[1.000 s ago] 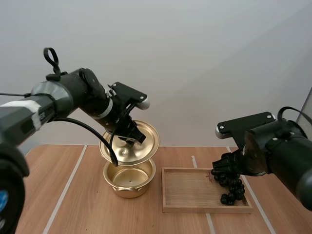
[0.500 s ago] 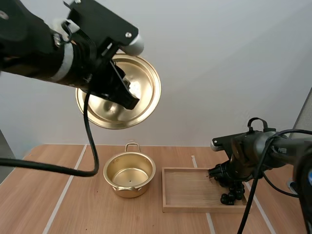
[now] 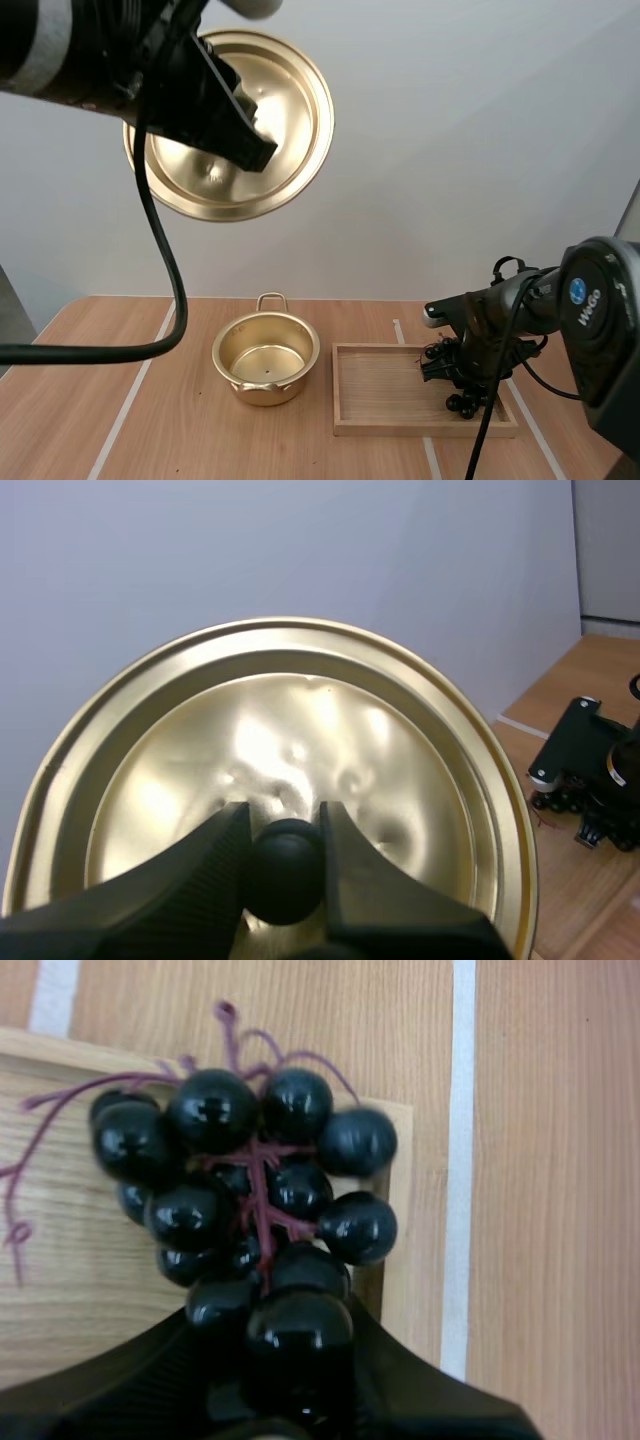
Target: Open the lid, put the grape in the pot, and close it
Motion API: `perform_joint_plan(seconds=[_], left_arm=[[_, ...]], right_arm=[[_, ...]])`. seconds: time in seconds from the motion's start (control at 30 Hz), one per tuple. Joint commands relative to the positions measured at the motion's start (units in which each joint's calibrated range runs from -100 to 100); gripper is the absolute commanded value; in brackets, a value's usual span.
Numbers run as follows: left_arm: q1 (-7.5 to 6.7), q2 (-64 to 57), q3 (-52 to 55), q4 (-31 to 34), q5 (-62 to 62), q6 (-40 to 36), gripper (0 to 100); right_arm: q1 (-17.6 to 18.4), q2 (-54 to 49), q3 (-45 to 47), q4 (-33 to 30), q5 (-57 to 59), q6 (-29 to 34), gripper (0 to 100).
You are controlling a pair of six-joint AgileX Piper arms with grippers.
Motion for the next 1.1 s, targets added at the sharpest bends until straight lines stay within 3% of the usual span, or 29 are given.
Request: perform_joint_plan(seconds=[0.0,0.13,0.3,0.47,0.5,0.67,0.73,1.07], left_arm=[[0.10,-1.68,-6.88,0.13,0.00,-2.23,0],[0.10,-3.23,-15.07,2.00,0.00,-3.62,0],[0.10,-4.80,-24.02,4.40,0.00,-4.46,0],[0.10,-5.38,-35.54,7.73,0.00,-8.76,0],[0.10,-5.38,-37.20,7.73,0.00,-9.31,0],[0.10,-5.38,-45.12,9.10,0.00,-9.65,0],[0.10,-5.38,-46.09,10.97,0.00,-9.65,0],[0.10,-4.83,-46.10,13.57,0.00,-9.73,0]], right_arm=[[0.18,-10.01,-1.92,8.44,4.87,-0.56,0],[1.90,-19.10,-5.56,9.95,8.02,-0.56,0],[5.28,-28.60,-8.57,18.22,4.86,-0.80,0],[14.72,-33.04,-13.46,26.71,3.05,-18.99,0],[16.98,-32.90,-13.98,27.57,2.74,-20.22,0],[24.38,-28.40,-14.39,27.36,-0.79,-20.68,0],[25.66,-24.45,-14.39,27.36,-1.40,-20.68,0],[26.10,-4.55,-15.82,26.50,-7.08,-20.68,0]])
